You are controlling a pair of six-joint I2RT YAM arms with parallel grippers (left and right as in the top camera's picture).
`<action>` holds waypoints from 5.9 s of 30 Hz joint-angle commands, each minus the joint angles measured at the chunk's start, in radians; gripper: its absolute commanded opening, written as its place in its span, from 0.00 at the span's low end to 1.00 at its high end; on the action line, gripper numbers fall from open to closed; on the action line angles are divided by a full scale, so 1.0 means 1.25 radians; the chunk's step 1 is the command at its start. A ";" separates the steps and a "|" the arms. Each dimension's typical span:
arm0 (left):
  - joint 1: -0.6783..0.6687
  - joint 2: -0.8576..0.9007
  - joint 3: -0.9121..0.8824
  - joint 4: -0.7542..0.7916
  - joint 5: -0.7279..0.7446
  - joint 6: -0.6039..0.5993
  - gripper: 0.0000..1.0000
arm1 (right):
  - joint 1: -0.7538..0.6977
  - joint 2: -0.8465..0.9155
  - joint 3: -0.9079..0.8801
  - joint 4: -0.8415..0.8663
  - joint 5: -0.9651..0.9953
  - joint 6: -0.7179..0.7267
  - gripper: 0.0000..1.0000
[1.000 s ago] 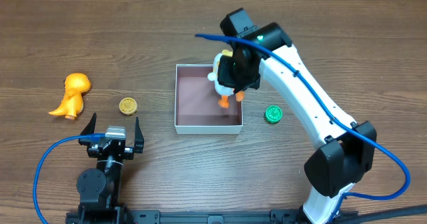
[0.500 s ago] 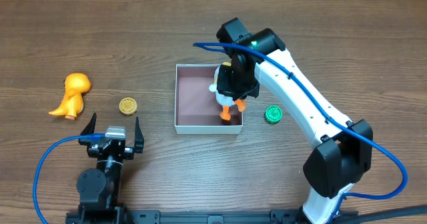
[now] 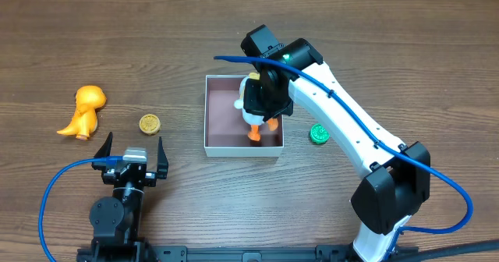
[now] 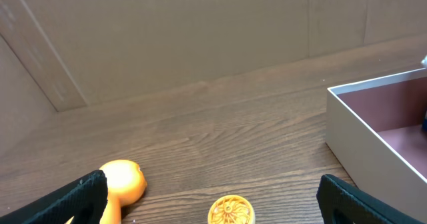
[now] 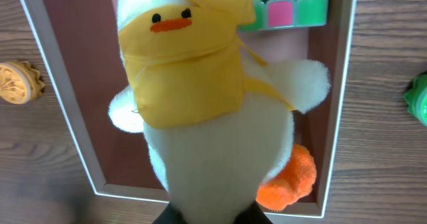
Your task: Pack container
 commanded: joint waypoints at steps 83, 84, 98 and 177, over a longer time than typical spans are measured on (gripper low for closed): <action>0.008 -0.001 -0.003 0.000 -0.008 -0.008 1.00 | 0.002 0.006 0.020 0.165 -0.056 -0.218 0.04; 0.008 -0.001 -0.003 0.000 -0.008 -0.008 1.00 | 0.002 0.009 0.014 0.181 -0.057 -0.226 0.04; 0.008 -0.001 -0.003 0.000 -0.008 -0.008 1.00 | 0.012 0.142 0.010 0.226 -0.060 -0.250 0.04; 0.008 -0.001 -0.003 0.000 -0.008 -0.008 1.00 | 0.029 0.245 0.132 0.182 -0.002 -0.250 0.04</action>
